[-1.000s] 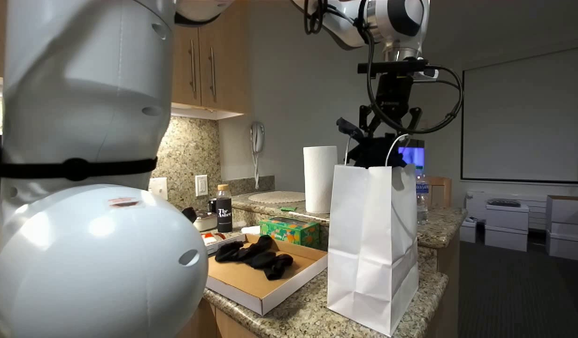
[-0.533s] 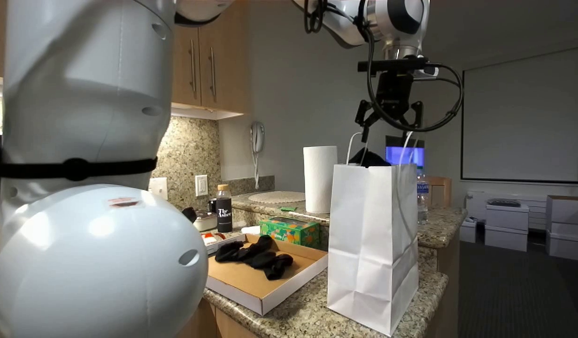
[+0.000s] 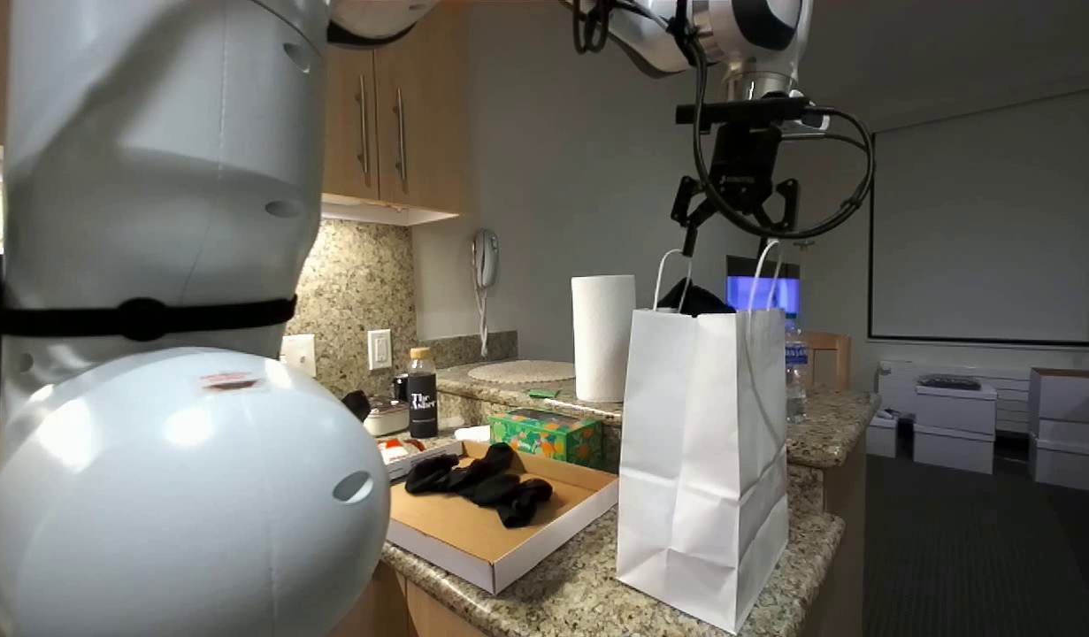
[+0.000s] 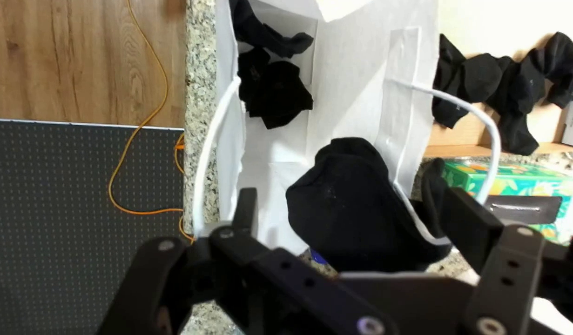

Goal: Pick up the socks and put them in the paper bag

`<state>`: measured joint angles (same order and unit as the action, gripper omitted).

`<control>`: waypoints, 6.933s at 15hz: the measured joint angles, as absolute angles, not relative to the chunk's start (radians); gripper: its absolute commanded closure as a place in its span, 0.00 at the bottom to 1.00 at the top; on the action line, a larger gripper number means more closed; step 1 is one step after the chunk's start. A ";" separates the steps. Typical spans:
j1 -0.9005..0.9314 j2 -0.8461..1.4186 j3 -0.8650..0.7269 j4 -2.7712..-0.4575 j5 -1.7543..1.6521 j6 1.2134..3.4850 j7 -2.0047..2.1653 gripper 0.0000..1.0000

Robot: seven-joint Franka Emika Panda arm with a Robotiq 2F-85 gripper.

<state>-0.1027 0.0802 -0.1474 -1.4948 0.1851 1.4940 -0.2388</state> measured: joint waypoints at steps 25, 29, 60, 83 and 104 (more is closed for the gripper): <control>0.149 0.031 0.119 -1.826 -0.317 2.090 0.228 0.00; 0.172 0.055 0.126 -1.874 -0.559 2.070 0.426 0.00; 0.195 0.093 0.117 -1.728 -0.774 1.797 0.806 0.00; 0.083 0.003 0.039 -1.717 -0.625 1.802 0.822 0.00; 0.170 0.193 0.102 -1.733 -0.534 1.914 0.605 0.00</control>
